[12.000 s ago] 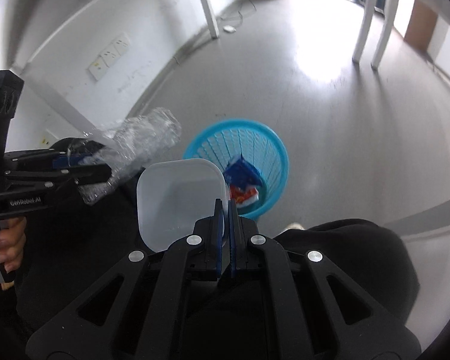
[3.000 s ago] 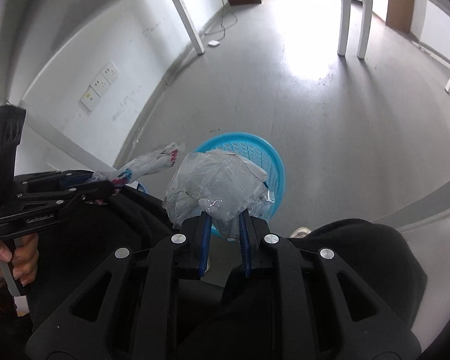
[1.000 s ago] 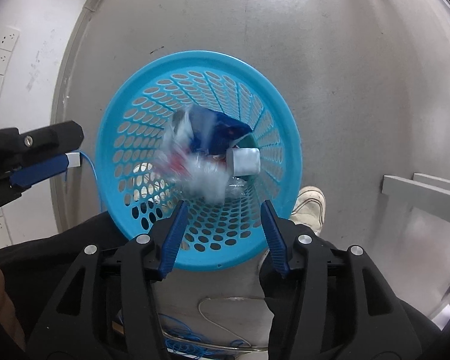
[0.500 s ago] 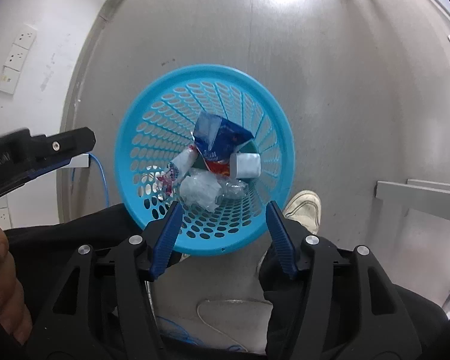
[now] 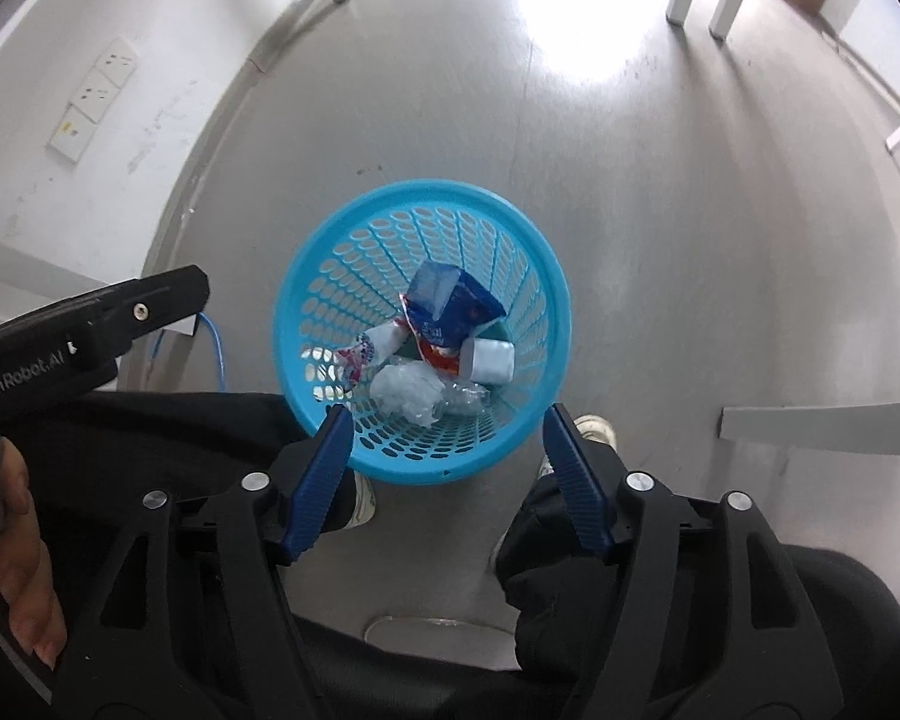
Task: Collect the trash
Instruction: 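Raise both open tools back up to the table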
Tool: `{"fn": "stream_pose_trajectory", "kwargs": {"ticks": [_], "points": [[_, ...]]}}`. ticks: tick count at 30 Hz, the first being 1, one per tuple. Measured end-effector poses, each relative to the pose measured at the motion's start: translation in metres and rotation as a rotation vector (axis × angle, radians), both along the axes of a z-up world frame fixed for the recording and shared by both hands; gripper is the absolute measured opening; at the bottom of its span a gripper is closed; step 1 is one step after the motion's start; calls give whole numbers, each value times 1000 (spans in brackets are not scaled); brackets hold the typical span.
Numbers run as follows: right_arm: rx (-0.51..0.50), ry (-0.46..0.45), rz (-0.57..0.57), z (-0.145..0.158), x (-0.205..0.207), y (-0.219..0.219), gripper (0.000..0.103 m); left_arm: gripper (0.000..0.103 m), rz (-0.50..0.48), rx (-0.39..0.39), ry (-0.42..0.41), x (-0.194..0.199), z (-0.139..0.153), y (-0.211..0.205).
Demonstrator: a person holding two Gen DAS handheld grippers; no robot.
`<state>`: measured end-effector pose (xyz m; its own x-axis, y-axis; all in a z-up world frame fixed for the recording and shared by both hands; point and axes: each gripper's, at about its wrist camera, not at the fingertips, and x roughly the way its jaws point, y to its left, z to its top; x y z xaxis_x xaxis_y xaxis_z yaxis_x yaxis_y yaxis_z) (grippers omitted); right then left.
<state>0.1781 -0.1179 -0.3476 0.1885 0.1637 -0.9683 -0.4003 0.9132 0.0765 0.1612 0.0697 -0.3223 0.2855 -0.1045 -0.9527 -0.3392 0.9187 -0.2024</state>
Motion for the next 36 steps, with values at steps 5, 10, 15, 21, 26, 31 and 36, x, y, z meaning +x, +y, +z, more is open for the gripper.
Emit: {"fn": "stream_pose_trajectory", "kwargs": {"ticks": [5,10,15,21,26,31,36], "points": [[64,-49,8,30,-27,-15,68,60,-69,69,-56,-24,21,-20],[97,-98,2,61,-50,-30,68,64,-80,129,-134,-49,51,-32],[112,-161,25,93,-81,-43,68,71,-53,180,-198,-78,84,-29],[185,-240,52,133,-114,-56,73,82,-59,169,-298,-117,121,-26],[212,-327,60,164,-140,-71,78,92,-77,148,-356,-152,146,-29],[239,-430,40,201,-155,-91,84,97,-38,178,-470,-178,181,-20],[301,-561,41,251,-164,-96,94,97,-44,207,-550,-185,219,-22]]}}
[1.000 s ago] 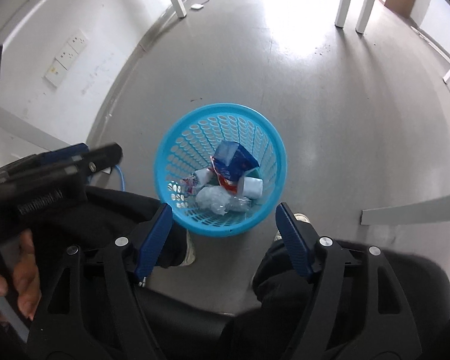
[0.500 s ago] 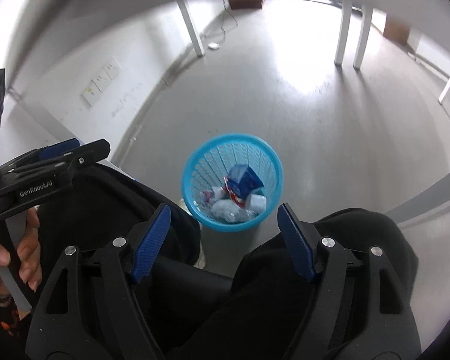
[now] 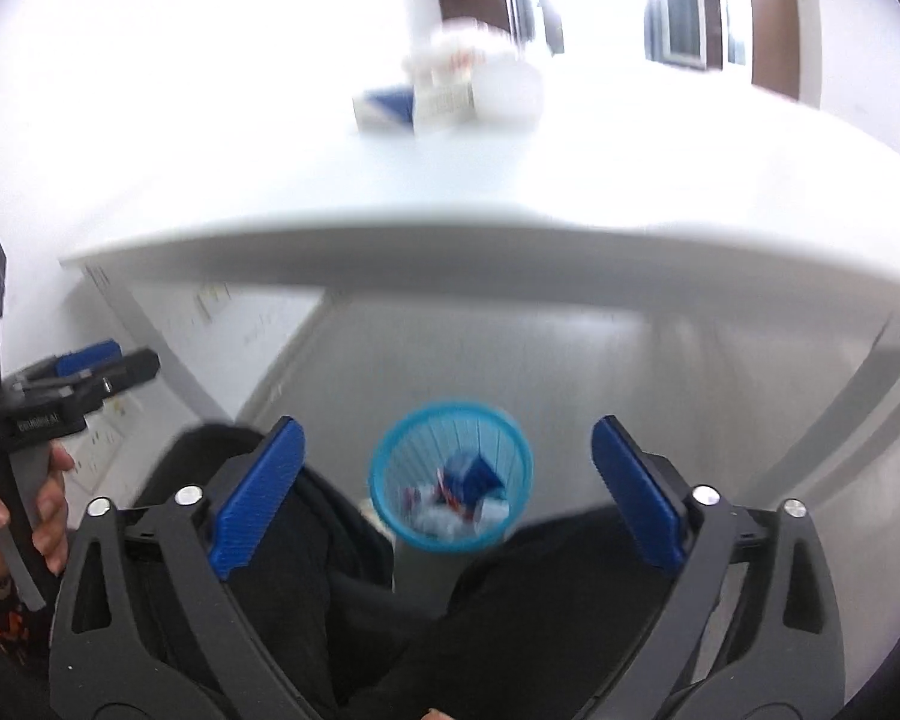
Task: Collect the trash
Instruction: 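Raise both open tools back up to the table, then grasp the white HP box with the left tool while the right tool grasps the white container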
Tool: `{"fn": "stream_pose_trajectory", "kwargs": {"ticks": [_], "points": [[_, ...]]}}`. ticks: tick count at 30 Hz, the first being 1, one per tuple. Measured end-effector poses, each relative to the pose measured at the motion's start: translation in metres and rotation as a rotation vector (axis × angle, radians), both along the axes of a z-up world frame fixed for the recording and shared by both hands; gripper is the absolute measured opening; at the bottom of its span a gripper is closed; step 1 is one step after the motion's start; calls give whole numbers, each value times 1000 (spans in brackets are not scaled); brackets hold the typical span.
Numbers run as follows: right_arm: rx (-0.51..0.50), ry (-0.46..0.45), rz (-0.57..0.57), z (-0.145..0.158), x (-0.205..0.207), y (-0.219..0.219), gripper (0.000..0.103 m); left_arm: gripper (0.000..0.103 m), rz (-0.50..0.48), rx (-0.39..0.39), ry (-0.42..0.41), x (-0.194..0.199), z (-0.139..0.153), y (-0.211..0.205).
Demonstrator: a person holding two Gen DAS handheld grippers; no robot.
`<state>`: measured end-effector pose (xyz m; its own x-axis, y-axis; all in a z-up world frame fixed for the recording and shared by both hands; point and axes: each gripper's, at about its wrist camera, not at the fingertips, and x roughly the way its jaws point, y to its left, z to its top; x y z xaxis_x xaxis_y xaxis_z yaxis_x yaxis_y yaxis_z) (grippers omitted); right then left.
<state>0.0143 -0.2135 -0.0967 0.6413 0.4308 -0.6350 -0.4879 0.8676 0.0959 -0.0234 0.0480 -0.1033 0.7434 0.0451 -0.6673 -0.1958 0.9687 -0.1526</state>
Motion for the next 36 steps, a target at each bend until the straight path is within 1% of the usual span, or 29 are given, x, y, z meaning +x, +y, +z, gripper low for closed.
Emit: {"fn": "stream_pose_trajectory", "kwargs": {"ticks": [2,5,7,9,16,20,26,30,33,36], "points": [[22,-28,-3,15,3,0,94,97,-14,19,-28,2,14,-4],[65,-67,-30,36,13,-3,94,97,-18,29,-71,7,34,-4],[101,-91,-62,46,22,-5,94,97,9,45,-120,7,48,-6],[121,-96,-79,52,36,-4,94,97,30,76,-148,14,58,-7],[137,-132,-107,74,83,7,94,97,23,65,-176,44,78,-7],[140,-148,-140,82,109,12,94,97,27,41,-183,58,86,-6],[93,-162,-150,89,147,28,94,97,24,6,-174,81,91,-5],[91,-136,-177,92,173,37,94,97,17,-2,-166,94,96,-4],[40,-97,-159,91,189,50,94,97,21,-19,-179,99,102,-3],[13,-55,-146,86,203,59,94,97,11,-32,-174,107,104,-2]]}}
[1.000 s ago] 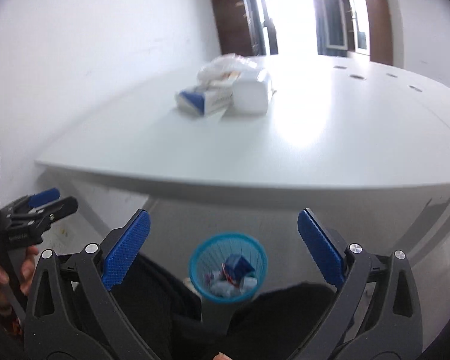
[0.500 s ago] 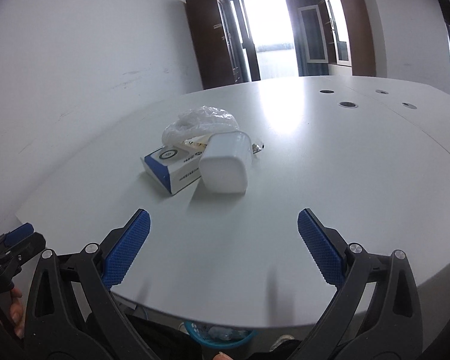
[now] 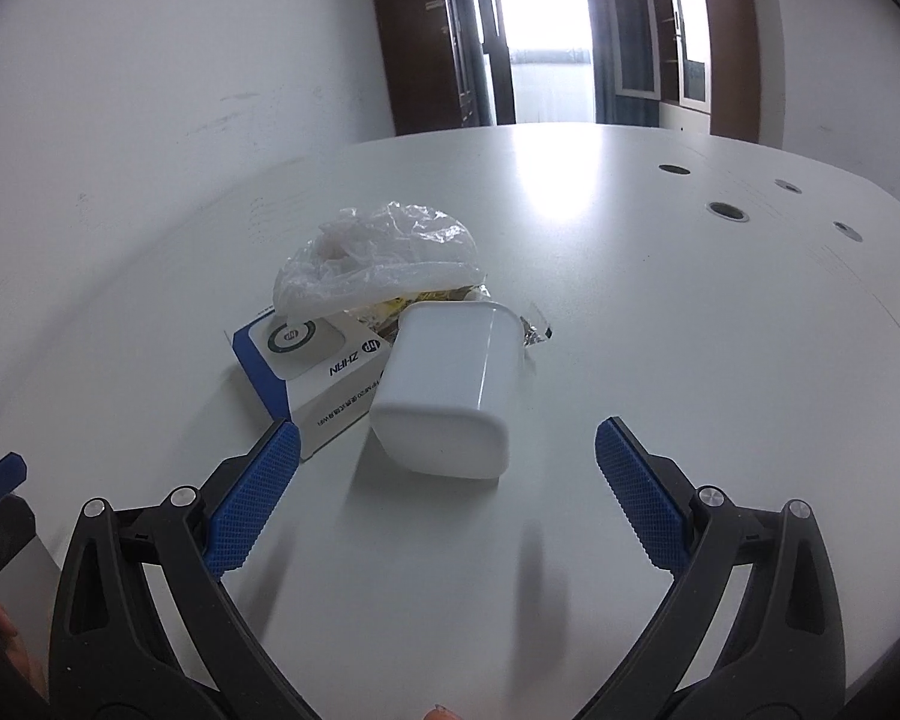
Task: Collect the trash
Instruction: 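Grasp the white HP box with the left tool while the right tool grasps the white container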
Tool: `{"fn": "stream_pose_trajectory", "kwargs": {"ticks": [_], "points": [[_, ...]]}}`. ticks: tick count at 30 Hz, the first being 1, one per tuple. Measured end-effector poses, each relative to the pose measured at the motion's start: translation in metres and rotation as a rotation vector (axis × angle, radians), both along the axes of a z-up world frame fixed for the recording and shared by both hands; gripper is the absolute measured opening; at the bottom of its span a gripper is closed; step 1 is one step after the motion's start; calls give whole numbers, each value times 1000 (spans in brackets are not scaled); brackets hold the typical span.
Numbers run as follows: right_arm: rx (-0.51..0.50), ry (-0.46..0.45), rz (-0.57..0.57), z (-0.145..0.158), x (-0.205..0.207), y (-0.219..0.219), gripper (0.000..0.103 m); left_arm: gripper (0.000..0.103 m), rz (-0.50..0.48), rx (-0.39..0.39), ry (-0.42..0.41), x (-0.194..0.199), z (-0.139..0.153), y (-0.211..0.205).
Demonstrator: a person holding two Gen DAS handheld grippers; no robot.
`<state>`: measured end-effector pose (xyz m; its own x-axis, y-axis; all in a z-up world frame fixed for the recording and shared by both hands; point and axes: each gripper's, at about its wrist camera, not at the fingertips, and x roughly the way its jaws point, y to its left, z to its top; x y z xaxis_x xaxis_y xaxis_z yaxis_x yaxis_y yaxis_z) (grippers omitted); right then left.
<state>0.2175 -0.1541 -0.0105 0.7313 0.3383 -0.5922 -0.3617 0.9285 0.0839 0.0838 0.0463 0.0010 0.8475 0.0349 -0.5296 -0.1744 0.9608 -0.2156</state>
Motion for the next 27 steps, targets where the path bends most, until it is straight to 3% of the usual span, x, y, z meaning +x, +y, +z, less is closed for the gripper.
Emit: {"fn": "stream_pose_trajectory", "kwargs": {"ticks": [4,7,13,15,17,20,27], "points": [[-7,30,-20,-3,16,2,94,97,-33,-21,44,16,0,-1],[-14,63,-19,-8,27,2,93,97,-29,24,57,28,2,-4],[-6,99,-11,-11,38,0,79,97,-48,-74,116,64,2,-5],[10,116,-10,-13,41,-5,63,97,-47,-105,148,78,-1,-7],[29,135,-7,-14,42,-10,57,97,-49,-123,188,95,-2,-11],[32,136,-1,-13,40,-17,57,97,-84,-123,258,122,-4,-22],[67,133,26,-10,33,-44,57,97,-12,-170,379,171,-11,-29]]}}
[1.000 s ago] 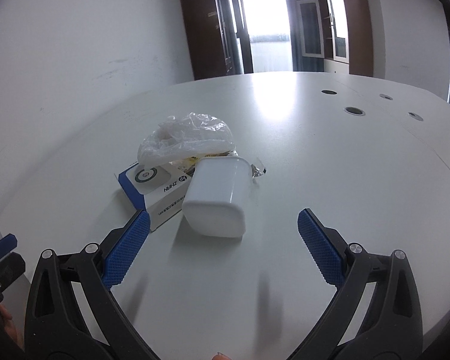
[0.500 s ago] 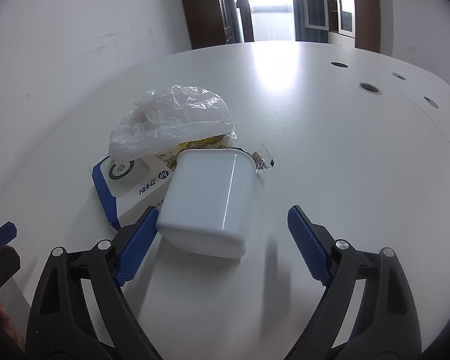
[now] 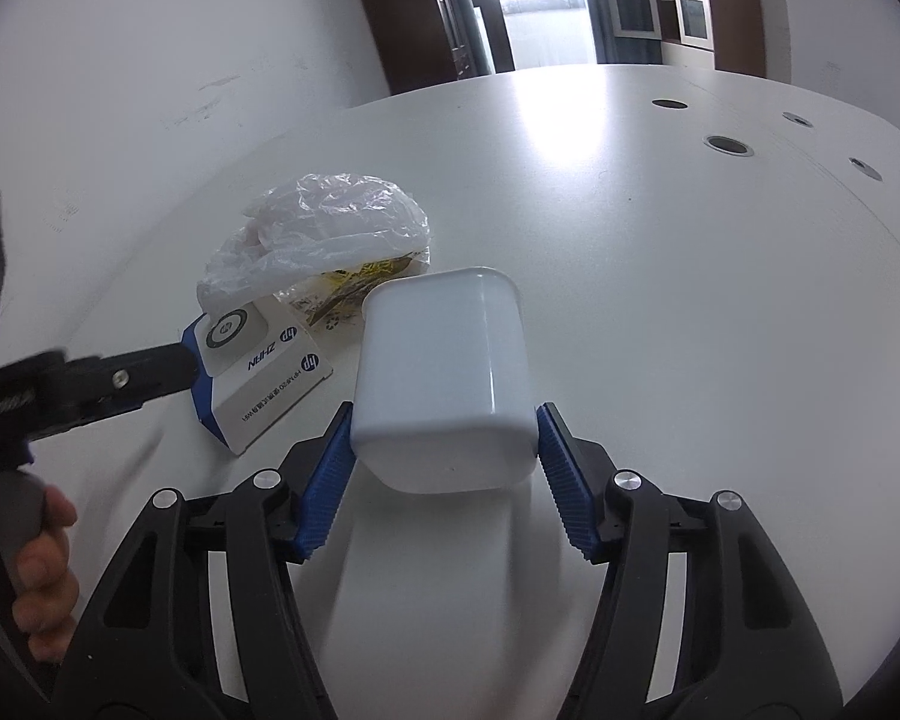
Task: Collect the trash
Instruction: 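Grasp the white HP box with the left tool while the right tool grasps the white container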
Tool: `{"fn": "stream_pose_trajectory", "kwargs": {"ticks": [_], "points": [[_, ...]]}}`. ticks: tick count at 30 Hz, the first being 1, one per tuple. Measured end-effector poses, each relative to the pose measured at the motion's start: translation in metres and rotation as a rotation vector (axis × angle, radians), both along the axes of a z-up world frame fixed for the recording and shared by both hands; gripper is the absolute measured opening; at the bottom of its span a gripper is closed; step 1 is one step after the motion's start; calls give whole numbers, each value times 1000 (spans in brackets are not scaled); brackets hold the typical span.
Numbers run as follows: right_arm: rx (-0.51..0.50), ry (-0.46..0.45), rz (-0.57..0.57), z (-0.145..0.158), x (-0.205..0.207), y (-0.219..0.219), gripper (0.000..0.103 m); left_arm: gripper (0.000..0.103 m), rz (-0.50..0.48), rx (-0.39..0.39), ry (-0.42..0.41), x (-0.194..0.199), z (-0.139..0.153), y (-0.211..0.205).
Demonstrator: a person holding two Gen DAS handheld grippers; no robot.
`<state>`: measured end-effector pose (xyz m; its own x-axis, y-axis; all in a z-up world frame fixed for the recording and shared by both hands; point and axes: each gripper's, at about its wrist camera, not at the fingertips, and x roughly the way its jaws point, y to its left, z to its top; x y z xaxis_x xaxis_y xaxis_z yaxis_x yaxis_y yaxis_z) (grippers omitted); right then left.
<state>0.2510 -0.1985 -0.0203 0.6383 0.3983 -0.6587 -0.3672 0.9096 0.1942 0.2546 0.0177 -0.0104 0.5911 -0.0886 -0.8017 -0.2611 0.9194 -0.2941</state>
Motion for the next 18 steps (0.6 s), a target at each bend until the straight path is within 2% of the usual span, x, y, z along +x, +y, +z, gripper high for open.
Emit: {"fn": "stream_pose_trajectory", "kwargs": {"ticks": [2,7,13,18], "points": [[4,-17,22,3,-4,-8,57,97,18,-23,34,11,-4,0],[8,-60,55,8,-14,-23,57,97,103,24,101,32,-7,1],[-3,-102,122,15,-24,-22,57,97,202,-27,200,55,-15,5],[6,-88,145,12,-22,-21,57,97,262,24,250,72,-19,-1]]}}
